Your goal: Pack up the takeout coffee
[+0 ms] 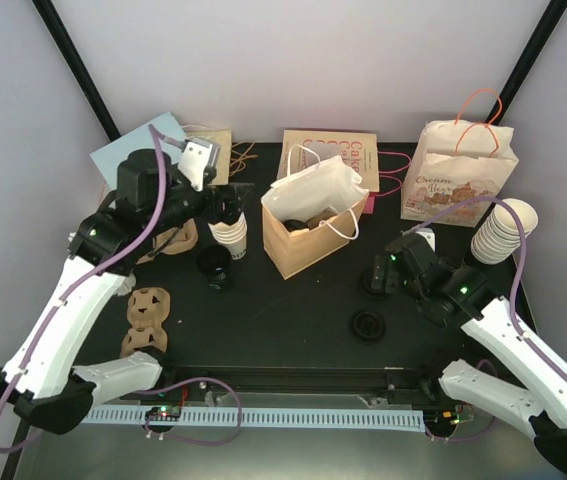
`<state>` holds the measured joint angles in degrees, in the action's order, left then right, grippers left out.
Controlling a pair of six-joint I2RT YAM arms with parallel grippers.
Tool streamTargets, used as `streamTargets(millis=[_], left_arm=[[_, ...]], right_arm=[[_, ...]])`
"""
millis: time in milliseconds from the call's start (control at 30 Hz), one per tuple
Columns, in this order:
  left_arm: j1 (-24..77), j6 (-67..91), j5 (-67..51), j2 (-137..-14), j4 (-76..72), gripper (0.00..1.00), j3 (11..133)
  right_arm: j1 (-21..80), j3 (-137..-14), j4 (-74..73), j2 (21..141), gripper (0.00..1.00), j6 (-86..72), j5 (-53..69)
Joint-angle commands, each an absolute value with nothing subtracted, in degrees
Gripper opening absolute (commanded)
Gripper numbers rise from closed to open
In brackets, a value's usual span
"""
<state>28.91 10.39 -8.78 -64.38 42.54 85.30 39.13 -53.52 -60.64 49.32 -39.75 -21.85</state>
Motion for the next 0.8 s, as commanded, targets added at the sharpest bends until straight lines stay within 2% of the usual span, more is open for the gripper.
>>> streamTargets(millis=[0,400,767], left_arm=[[28.65,11.45,-7.11,-59.97,48.88,0.99,84.38],[28.63,13.89,-0.92,-45.23,55.15,0.99,74.75],[28.65,21.02,1.47,-36.40,61.19,0.99,63.36]], right_arm=[[38.85,-53.67,-60.46,49.72,1.00,-43.36,-20.57],[38.83,-46.91,-53.71,45.45,1.00,-44.72,-14.85],[38.85,-44.76,-55.85,49.39,1.00,-47.35,-13.43]])
